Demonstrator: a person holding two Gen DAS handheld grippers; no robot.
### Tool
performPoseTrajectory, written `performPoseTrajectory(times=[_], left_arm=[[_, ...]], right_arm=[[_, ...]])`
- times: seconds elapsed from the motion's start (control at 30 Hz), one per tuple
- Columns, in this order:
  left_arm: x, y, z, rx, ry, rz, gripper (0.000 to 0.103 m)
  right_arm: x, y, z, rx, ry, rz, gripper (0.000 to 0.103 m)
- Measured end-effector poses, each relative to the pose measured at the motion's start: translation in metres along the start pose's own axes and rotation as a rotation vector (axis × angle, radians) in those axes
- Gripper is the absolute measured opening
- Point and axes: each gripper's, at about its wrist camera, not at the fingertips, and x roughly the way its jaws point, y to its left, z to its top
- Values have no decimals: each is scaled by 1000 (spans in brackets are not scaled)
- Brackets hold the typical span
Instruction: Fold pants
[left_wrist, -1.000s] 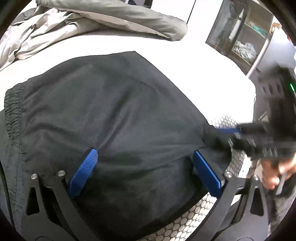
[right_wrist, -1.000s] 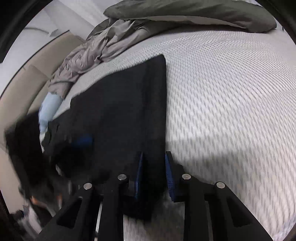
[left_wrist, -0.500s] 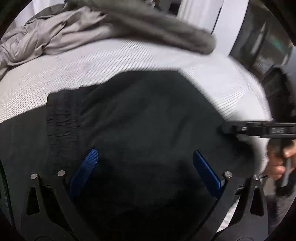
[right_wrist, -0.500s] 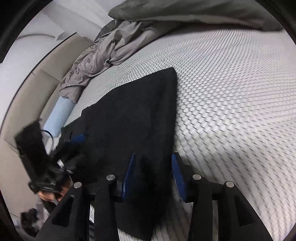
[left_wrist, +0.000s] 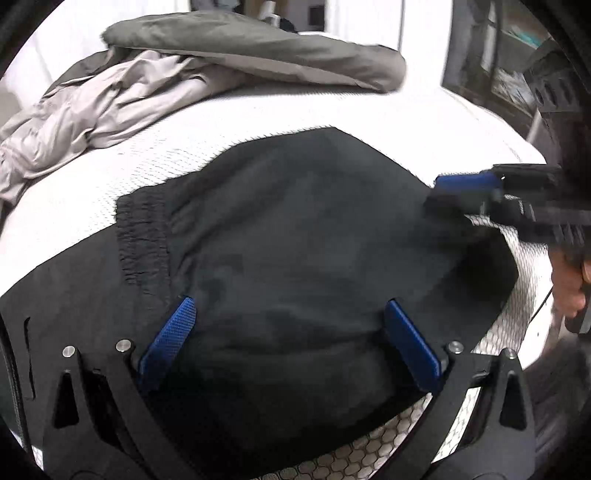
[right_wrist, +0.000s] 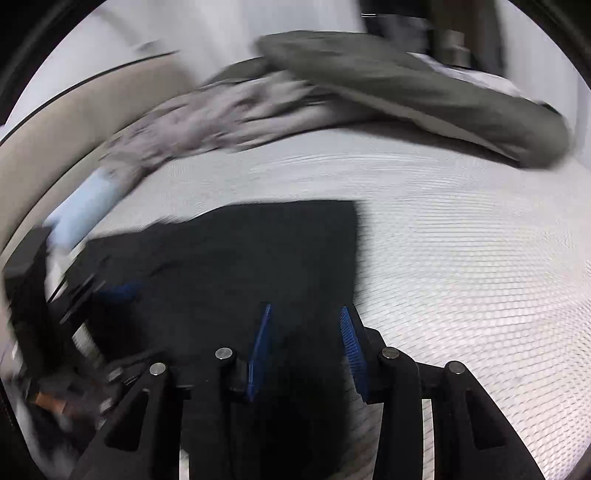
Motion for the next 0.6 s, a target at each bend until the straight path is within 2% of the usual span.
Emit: performPoseTrajectory(times=[0.07,0.13,0.2,0.23,0.33,0.4,0.5,0.6], left_arm=[[6,3,-6,-3,36,32,102],[9,12,-11,-5,47,59,102],[6,23,-17,-22,46,50,102],[2,29,-20,-39,38,35,102],[-5,42,-28,-66,32,57,102],[-15,50,-28,-100,11,22,100],[-32,57,-20,-153,-52,-28,99],[-36,55,0,-169,-101,-44,96]], right_arm=[[15,20,-11,-59,50,25,41],[42,36,-26,-185,124,-45,41],[39,35,-33,-242,99,-67,41],[33,26,-33,-229,98,-78,41],[21,1,-34,-173,87,-79,41],[14,-8,-33,-136,84,-50,42],[3,2,-23,-105,40,-33,43],[15,22,-9,-103,29,-23,44]])
